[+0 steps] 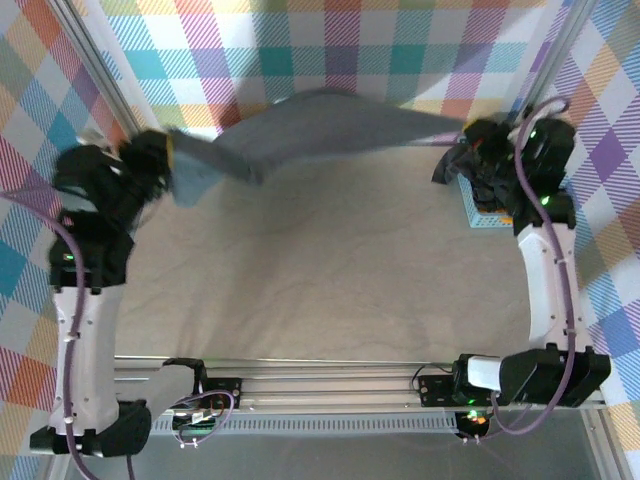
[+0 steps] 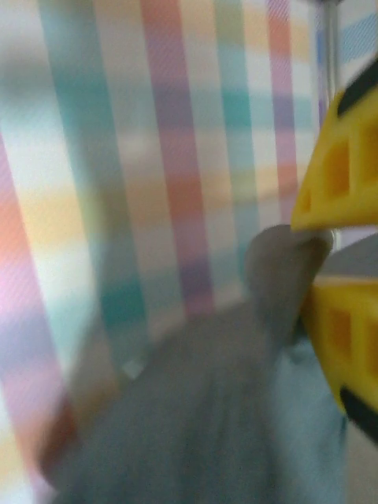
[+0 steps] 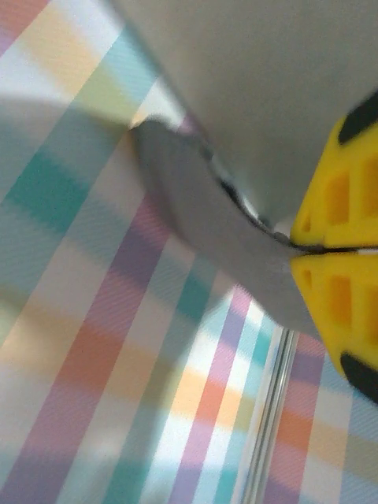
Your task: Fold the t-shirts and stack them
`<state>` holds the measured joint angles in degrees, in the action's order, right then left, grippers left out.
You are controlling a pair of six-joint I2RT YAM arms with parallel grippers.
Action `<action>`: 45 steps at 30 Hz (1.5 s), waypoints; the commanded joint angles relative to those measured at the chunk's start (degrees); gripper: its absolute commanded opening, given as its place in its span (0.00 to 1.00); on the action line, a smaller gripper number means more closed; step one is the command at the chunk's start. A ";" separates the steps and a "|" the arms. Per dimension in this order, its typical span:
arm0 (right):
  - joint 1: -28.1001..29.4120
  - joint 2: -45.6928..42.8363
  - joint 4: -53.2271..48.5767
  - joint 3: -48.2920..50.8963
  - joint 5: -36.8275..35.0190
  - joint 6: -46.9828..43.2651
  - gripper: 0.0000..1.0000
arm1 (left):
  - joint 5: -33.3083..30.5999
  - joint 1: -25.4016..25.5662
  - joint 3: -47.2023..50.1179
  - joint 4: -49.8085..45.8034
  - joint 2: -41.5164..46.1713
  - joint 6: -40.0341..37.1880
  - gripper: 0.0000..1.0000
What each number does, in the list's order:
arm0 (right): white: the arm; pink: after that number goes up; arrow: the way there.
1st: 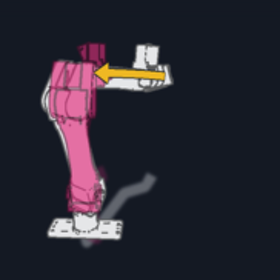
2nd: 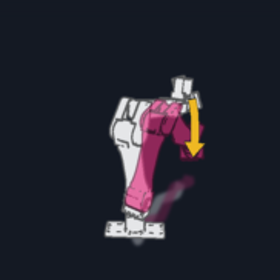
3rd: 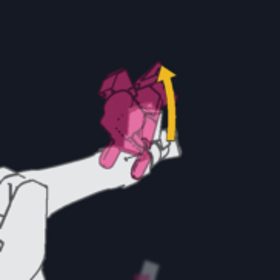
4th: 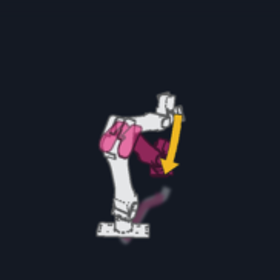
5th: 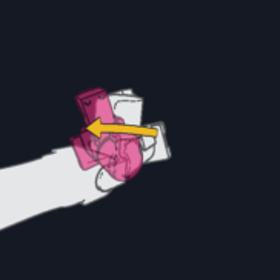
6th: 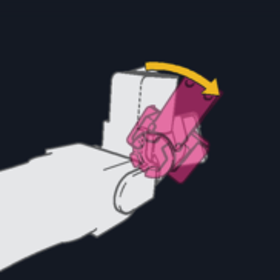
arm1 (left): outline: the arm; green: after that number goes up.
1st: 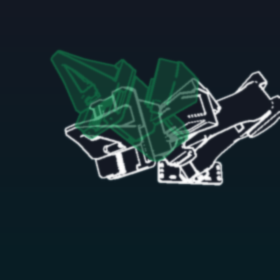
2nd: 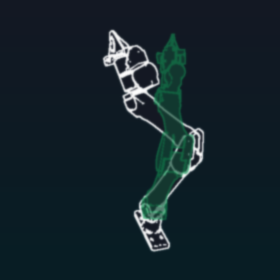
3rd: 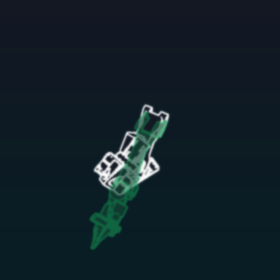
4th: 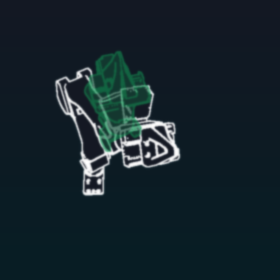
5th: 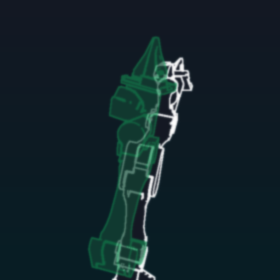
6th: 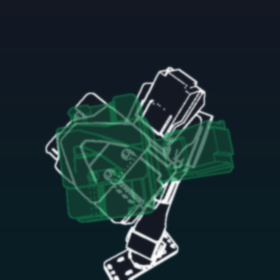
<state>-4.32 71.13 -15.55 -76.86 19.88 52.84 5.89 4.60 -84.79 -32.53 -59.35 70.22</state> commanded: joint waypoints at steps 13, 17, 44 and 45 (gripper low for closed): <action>10.17 12.01 -11.00 15.26 -10.29 -10.61 0.47 | -3.37 2.45 18.83 -8.52 -13.64 -2.63 0.41; 14.08 21.87 -9.78 9.39 -8.53 -11.89 0.45 | -1.77 -1.20 14.13 -8.53 -24.79 -5.52 0.25; 18.04 43.67 -26.20 0.21 -11.02 -9.30 0.36 | 0.44 7.09 44.88 -4.25 -27.01 8.64 0.09; 18.03 43.14 -26.30 0.81 -11.17 -9.33 0.36 | 0.91 8.76 45.59 -4.10 -26.27 10.10 0.09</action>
<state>13.85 115.09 -36.18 -78.46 11.66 42.83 5.06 10.48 -43.18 -33.56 -85.34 75.70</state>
